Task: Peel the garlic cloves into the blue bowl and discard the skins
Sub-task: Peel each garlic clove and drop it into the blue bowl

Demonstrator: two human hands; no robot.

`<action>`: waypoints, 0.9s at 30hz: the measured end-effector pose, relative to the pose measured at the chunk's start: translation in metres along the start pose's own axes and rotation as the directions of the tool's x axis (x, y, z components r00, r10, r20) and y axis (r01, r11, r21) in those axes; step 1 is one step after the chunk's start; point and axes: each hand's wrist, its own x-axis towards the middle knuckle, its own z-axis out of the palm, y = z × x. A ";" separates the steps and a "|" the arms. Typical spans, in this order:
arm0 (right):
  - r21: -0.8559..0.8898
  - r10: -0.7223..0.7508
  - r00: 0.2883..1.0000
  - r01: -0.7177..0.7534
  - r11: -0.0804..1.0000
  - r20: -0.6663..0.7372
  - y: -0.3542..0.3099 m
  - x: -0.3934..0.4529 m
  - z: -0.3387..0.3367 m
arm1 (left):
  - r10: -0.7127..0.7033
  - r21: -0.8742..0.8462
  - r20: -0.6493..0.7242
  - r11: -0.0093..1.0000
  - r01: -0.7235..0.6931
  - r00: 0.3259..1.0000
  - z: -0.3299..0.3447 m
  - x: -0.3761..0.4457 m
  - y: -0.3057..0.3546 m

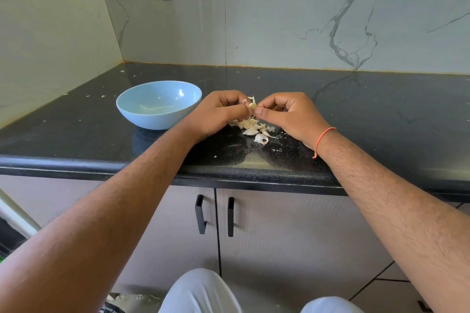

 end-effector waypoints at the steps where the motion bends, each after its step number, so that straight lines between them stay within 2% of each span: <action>1: 0.005 0.002 1.000 -0.002 1.000 0.001 0.000 0.000 0.000 | -0.002 0.009 0.001 1.000 0.002 1.000 0.000 0.000 0.000; 11: -0.005 -0.003 1.000 0.003 1.000 -0.007 -0.001 -0.001 0.000 | 0.014 0.042 -0.055 0.999 -0.011 0.998 0.002 0.004 -0.007; 17: 0.032 -0.017 1.000 0.017 0.999 -0.025 -0.005 -0.002 -0.001 | 0.048 0.184 -0.075 0.982 -0.033 0.996 0.005 0.003 -0.007; 22: -0.071 0.009 0.994 -0.017 0.997 -0.111 -0.006 -0.002 0.000 | 0.134 0.258 -0.181 0.963 -0.084 0.974 0.003 0.005 -0.015; 27: -0.225 -0.054 0.980 0.010 0.974 -0.194 -0.005 -0.003 0.001 | 0.152 0.249 -0.251 0.964 -0.088 0.956 0.006 0.003 -0.012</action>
